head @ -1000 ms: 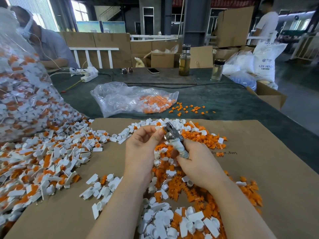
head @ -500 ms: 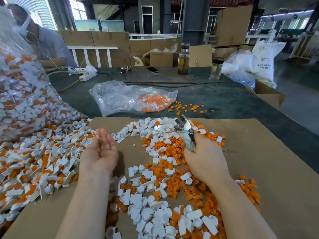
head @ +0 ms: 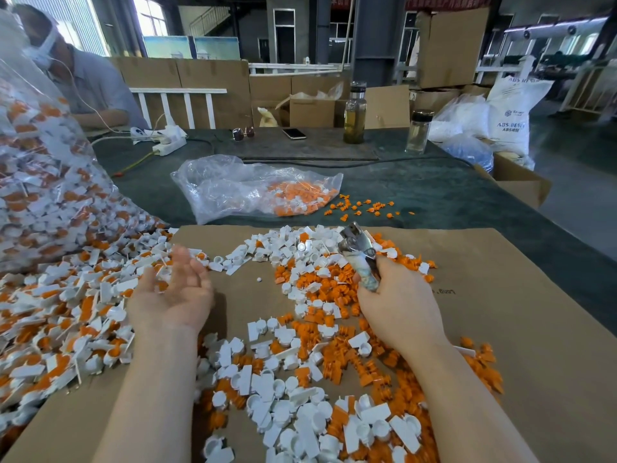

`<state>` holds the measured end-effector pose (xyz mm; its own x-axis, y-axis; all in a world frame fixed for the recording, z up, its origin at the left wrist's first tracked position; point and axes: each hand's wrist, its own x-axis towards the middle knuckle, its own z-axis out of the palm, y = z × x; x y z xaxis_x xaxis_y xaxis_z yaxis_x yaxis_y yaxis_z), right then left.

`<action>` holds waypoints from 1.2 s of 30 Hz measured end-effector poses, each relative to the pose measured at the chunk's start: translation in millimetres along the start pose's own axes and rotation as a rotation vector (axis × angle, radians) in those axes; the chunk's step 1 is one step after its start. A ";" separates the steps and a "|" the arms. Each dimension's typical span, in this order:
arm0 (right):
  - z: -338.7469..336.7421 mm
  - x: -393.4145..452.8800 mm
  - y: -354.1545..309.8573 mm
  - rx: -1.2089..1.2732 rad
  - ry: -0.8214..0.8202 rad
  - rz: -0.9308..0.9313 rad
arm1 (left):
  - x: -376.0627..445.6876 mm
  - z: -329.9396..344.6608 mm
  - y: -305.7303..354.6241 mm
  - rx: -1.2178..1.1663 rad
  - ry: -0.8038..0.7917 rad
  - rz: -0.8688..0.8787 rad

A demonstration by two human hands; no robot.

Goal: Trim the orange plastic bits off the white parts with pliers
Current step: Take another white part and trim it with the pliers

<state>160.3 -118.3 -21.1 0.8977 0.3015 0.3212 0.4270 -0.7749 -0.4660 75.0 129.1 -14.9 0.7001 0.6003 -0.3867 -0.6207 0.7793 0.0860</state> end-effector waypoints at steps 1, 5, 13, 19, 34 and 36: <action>-0.1 0.3 0.1 -0.001 -0.001 0.001 | -3.7 1.6 -4.4 0.235 -0.022 -0.008; -1.0 0.4 0.4 -0.022 -0.008 -0.013 | -26.7 8.7 -38.2 1.311 -0.228 0.115; -10.0 1.4 6.3 -0.071 -0.272 -0.094 | -29.5 -4.0 -58.6 2.095 -0.569 0.262; -11.9 -3.0 4.9 -0.152 -0.432 -0.093 | -24.4 -5.8 -52.4 2.125 -0.475 0.306; -3.2 -0.8 2.0 -0.106 -0.279 -0.035 | -27.9 -10.4 -67.8 2.444 -0.604 0.252; -4.1 0.3 0.9 -0.061 -0.222 -0.015 | -28.8 -10.7 -68.1 2.423 -0.579 0.273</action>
<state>160.4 -121.2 -18.0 0.8962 0.4224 0.1355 0.4389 -0.7997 -0.4098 93.3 56.9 -19.5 0.9432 0.3247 -0.0700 0.2989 -0.7379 0.6051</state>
